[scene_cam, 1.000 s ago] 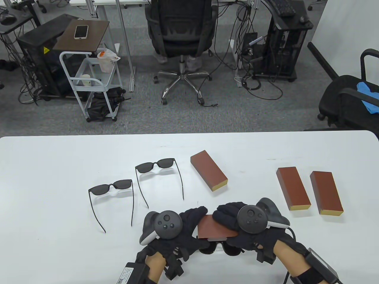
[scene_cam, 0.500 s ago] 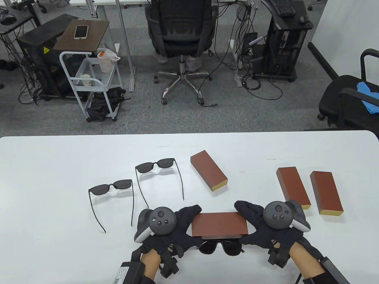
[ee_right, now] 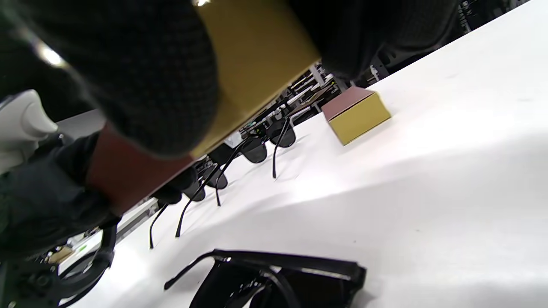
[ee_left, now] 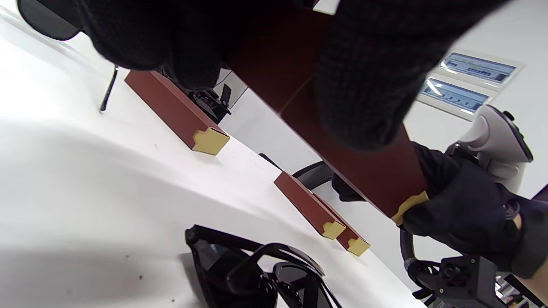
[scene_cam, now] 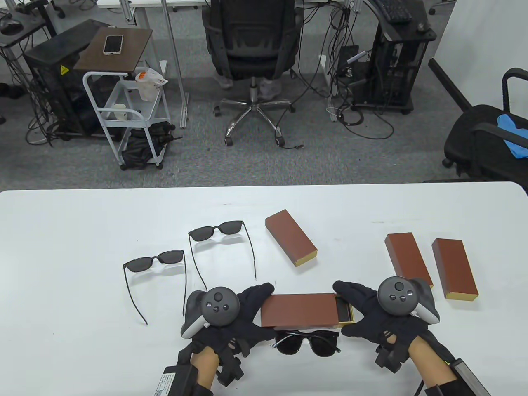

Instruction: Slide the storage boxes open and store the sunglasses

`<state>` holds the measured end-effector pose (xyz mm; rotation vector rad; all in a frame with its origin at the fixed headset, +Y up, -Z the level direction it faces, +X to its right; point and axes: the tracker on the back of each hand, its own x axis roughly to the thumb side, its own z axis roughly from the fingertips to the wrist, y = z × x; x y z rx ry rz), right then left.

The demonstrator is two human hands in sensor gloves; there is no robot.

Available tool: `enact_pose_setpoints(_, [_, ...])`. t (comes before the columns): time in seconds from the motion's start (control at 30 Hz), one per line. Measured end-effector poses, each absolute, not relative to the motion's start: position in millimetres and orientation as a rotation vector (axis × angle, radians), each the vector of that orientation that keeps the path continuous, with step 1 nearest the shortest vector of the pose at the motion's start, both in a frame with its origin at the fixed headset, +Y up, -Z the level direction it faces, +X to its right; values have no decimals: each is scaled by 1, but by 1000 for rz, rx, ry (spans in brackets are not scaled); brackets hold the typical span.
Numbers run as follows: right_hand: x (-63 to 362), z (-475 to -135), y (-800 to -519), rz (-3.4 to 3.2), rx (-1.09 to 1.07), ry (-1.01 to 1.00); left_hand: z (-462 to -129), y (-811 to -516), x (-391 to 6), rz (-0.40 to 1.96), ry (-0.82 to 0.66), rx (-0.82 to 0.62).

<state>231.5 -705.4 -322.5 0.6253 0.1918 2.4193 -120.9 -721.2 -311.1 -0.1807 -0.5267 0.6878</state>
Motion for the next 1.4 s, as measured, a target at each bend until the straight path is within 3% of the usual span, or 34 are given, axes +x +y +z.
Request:
enact_pose_setpoints(0.37, [273,-335,-708,2279,476,196,-316,-724,-139,793,-460,-191])
enact_pose_setpoints(0.53, [279,-334,-703,2210,462,126,-316,-728,-141,1044,-404,-220])
enact_pose_setpoints(0.73, [276,-333,-701,2102,462,95,-313,-746,-137,1411,-200,-364])
enact_pose_setpoints(0.97, [265,-330,-703,2079,453,71,-309,-768,-130,1814,-72,-515])
enact_pose_setpoints(1.2, [255,-328,-706,2055,472,83,-312,-762,-141,1723,-44,-399])
enact_pose_setpoints(1.4, [246,-326,-716,2210,431,107,-312,-759,-155,1746,23,-212])
